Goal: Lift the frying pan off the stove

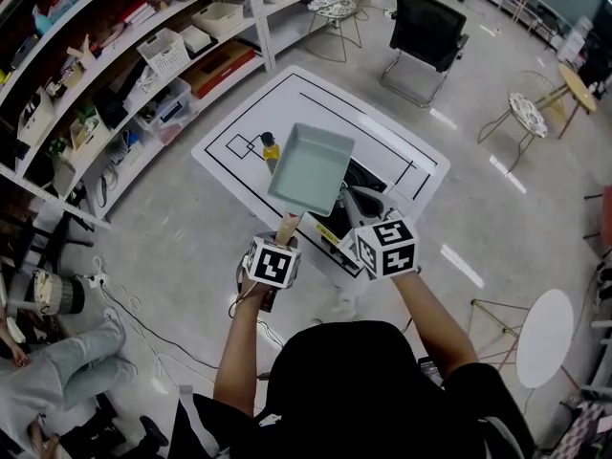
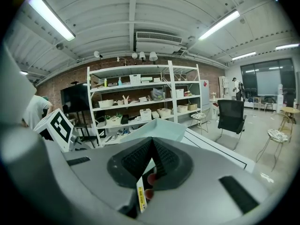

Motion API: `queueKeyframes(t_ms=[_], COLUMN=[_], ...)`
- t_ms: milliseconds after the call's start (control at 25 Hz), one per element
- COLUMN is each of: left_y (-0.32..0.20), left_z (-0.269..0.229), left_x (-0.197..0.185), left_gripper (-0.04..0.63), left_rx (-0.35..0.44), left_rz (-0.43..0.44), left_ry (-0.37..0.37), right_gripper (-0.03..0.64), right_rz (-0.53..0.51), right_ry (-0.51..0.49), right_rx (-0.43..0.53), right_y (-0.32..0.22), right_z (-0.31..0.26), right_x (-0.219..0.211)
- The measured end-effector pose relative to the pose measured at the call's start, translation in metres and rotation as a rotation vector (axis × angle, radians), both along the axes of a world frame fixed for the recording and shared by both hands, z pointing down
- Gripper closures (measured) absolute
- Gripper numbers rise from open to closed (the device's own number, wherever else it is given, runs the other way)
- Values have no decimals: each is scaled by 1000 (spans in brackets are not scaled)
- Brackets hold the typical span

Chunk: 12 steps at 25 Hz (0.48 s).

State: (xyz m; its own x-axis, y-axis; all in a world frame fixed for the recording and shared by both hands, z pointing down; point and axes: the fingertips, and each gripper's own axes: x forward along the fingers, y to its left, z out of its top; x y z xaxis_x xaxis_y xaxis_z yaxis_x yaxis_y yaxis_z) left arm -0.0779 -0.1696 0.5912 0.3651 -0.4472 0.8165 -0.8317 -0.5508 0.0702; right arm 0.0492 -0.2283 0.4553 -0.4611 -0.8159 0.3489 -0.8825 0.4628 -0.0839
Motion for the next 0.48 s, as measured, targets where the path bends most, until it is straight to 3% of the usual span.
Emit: queueKeyframes(t_ms=[480], left_y=[29], left_z=[-44], left_x=[-26], left_gripper=[503], left_rx=[137], left_rz=[-130], left_ry=[40], right_gripper=[615], right_rz=[3], right_ry=[8], right_rx=[18], right_y=[42], right_z=[-6], right_x=[-13])
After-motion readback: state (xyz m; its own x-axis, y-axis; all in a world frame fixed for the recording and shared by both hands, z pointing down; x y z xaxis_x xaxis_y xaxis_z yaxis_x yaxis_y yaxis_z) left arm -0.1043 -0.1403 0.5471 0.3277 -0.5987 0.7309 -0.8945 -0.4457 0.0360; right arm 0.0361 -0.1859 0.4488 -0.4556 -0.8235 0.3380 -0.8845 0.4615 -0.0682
